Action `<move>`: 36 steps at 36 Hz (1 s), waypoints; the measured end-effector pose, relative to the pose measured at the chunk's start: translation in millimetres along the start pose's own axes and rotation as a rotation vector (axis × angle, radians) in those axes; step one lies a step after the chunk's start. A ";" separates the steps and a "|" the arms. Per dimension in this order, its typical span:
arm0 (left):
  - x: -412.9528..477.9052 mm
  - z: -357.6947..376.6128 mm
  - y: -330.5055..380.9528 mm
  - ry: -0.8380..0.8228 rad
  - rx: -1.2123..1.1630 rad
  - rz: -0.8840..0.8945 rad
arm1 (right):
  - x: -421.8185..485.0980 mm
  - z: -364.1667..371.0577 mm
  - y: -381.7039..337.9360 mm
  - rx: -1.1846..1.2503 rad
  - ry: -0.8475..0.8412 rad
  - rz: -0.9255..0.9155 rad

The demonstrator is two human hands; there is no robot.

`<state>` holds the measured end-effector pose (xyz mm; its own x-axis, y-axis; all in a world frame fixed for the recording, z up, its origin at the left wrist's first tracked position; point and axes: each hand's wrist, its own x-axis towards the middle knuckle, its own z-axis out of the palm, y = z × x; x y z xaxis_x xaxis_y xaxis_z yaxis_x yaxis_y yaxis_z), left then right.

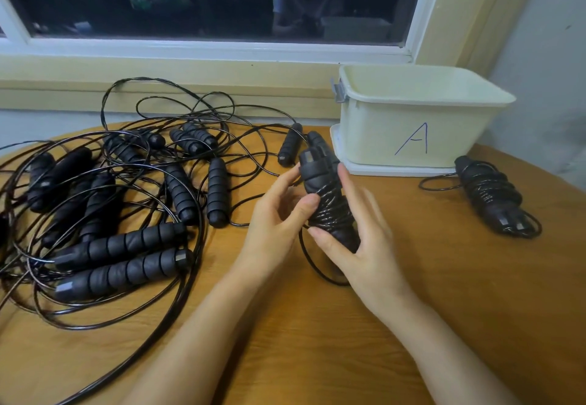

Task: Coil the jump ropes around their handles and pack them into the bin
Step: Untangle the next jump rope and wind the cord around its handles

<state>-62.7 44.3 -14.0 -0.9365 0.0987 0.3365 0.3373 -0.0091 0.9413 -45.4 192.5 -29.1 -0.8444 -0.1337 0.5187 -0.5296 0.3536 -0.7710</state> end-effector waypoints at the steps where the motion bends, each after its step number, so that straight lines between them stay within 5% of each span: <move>1: 0.3 -0.8 0.2 -0.015 0.011 0.001 | 0.2 -0.4 0.2 -0.003 0.008 -0.010; 23: 1.2 -8.3 6.1 -0.188 0.136 -0.002 | 3.9 -9.8 -1.1 0.211 0.029 0.110; 36: 5.6 -10.5 1.8 0.025 -0.018 -0.002 | 6.7 -11.8 -6.9 0.491 -0.049 0.162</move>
<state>-68.4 34.4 -10.1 -0.9395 0.0741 0.3346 0.3335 -0.0273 0.9424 -46.5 200.1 -15.9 -0.9153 -0.1607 0.3692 -0.3568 -0.1015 -0.9287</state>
